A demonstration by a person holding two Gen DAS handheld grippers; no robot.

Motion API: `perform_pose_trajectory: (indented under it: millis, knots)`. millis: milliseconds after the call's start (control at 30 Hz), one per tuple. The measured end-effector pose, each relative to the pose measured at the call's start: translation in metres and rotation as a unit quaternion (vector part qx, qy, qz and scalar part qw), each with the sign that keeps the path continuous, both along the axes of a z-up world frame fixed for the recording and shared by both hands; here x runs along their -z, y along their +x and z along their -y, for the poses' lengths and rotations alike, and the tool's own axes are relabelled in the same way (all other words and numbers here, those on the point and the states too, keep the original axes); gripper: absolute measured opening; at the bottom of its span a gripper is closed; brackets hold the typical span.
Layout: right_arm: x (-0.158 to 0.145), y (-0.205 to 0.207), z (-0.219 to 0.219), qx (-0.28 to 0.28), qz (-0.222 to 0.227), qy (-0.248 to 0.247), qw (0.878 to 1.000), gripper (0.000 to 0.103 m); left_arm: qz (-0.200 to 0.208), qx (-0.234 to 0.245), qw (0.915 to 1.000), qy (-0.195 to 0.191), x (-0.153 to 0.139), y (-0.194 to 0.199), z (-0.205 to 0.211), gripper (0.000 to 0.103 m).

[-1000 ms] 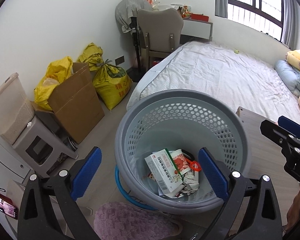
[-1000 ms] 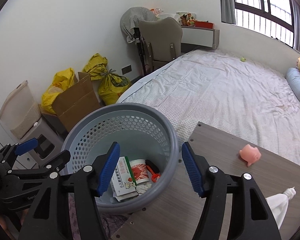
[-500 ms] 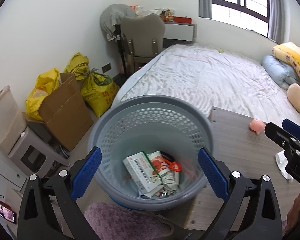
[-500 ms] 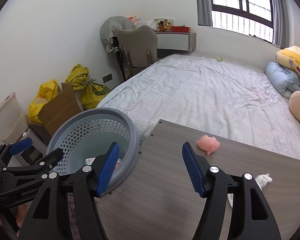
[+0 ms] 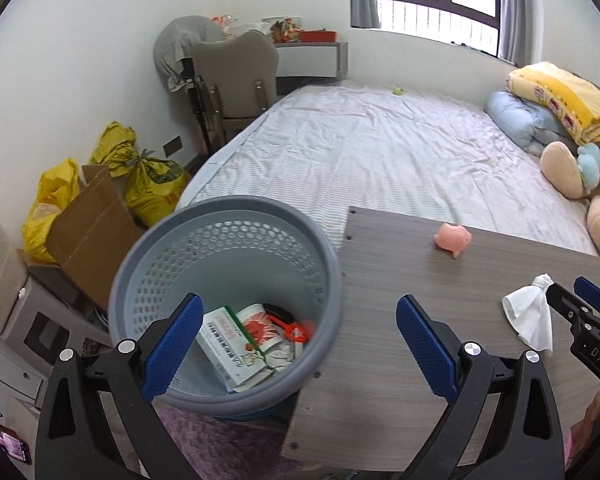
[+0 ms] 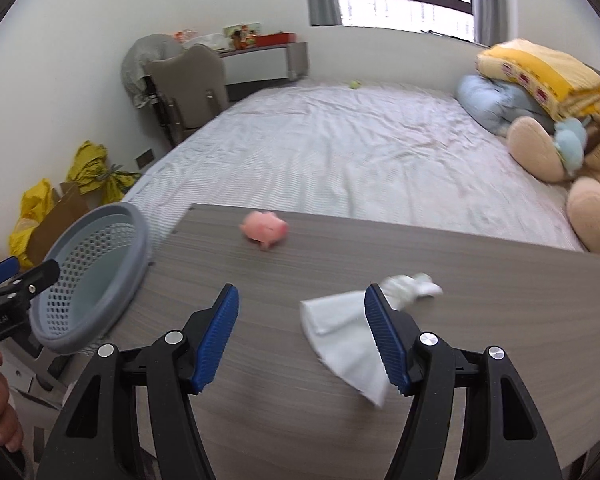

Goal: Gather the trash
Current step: 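Move both grippers back over the table toward the cloth and pig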

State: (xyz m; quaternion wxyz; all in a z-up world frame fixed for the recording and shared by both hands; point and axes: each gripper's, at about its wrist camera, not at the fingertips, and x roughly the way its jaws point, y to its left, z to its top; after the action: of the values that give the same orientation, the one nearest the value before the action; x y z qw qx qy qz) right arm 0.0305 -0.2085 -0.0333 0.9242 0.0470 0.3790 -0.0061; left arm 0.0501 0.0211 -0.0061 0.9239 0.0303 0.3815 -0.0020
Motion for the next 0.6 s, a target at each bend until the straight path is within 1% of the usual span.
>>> perform_pose_trajectory:
  millis: [167,267,433,600]
  knots:
    - [0.014,-0.008,0.039,0.043,-0.022,0.008,0.999,0.063,-0.014,0.019,0.9997,0.002,0.01,0.006,0.026,0.095]
    - [0.022,-0.009,0.053,0.058,-0.032,0.013,0.998,0.063,-0.023,0.028,0.9993,0.007,0.017,0.01,0.04,0.095]
    - [0.034,-0.004,0.064,0.065,-0.046,0.021,0.997,0.063,-0.031,0.04,0.9986,0.012,0.023,0.016,0.055,0.095]
    - [0.044,0.011,0.067,0.068,-0.058,0.031,0.995,0.063,-0.042,0.047,0.9979,0.015,0.03,0.026,0.065,0.095]
